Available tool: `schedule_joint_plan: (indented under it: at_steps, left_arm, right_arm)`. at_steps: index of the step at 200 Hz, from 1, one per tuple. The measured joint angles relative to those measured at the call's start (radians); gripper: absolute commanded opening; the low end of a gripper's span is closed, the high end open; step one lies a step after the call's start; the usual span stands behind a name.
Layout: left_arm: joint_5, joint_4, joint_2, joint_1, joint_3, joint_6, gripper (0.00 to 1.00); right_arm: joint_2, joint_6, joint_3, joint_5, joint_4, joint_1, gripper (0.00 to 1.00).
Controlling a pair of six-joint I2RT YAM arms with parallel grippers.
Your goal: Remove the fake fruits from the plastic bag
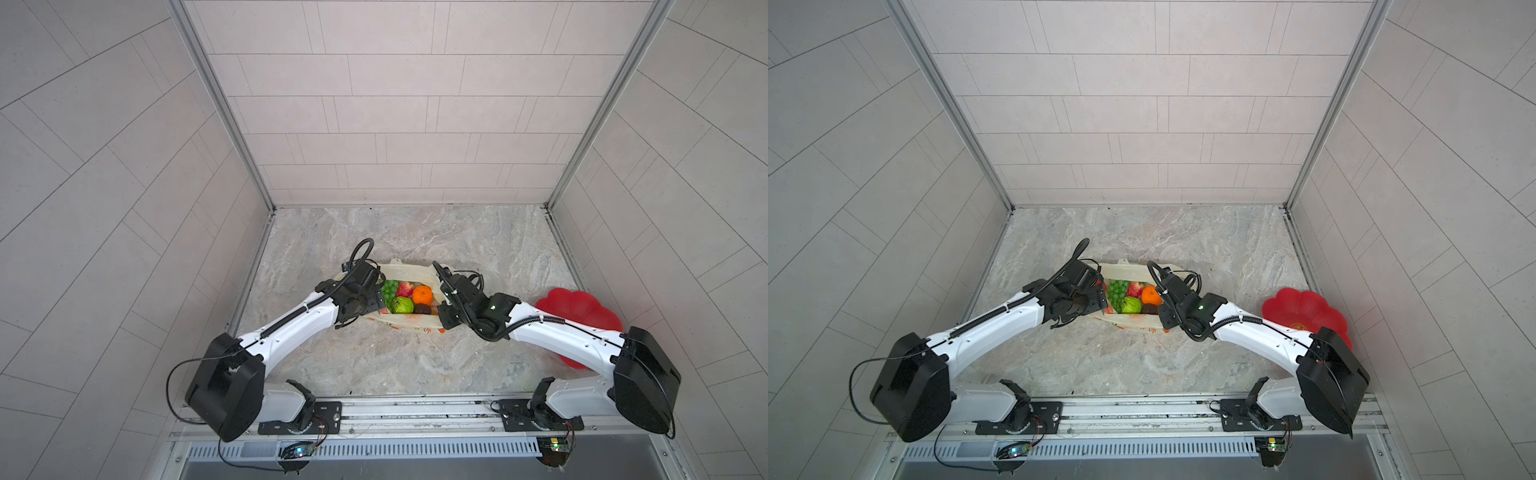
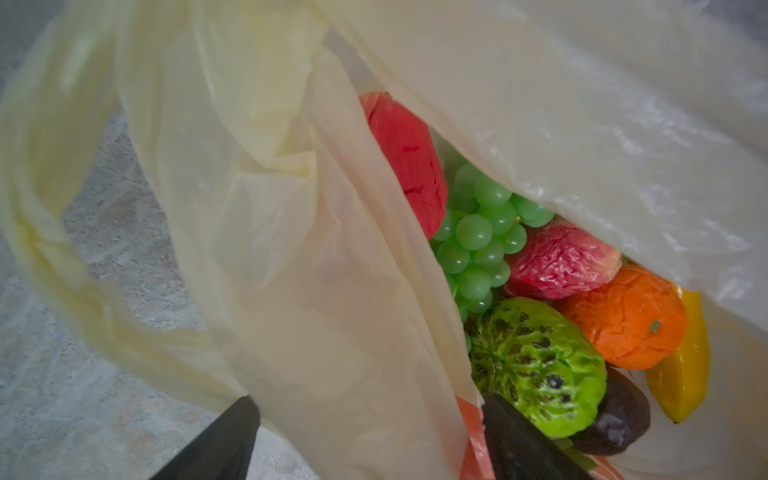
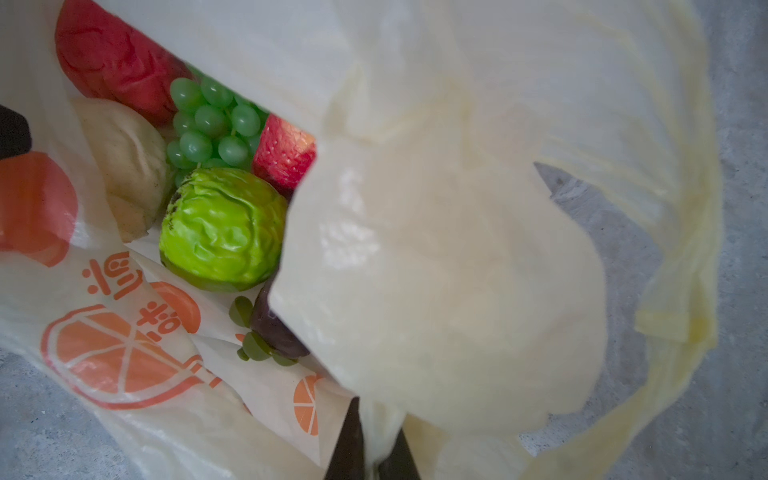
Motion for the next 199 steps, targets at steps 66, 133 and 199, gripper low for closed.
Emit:
schedule_joint_plan:
  at_steps: [66, 133, 199]
  left_arm:
    - [-0.037, 0.042, -0.058, 0.002, -0.059, 0.003, 0.18]
    - [-0.017, 0.188, -0.24, 0.055, -0.269, -0.018, 0.0]
    - [0.084, 0.228, -0.369, 0.302, -0.288, 0.034, 0.0]
  right_arm:
    - [0.009, 0.0, 0.0, -0.066, 0.019, -0.131, 0.09]
    - [0.328, 0.004, 0.262, -0.227, 0.114, -0.304, 0.05]
    - [0.479, -0.013, 0.552, -0.264, 0.105, -0.238, 0.04]
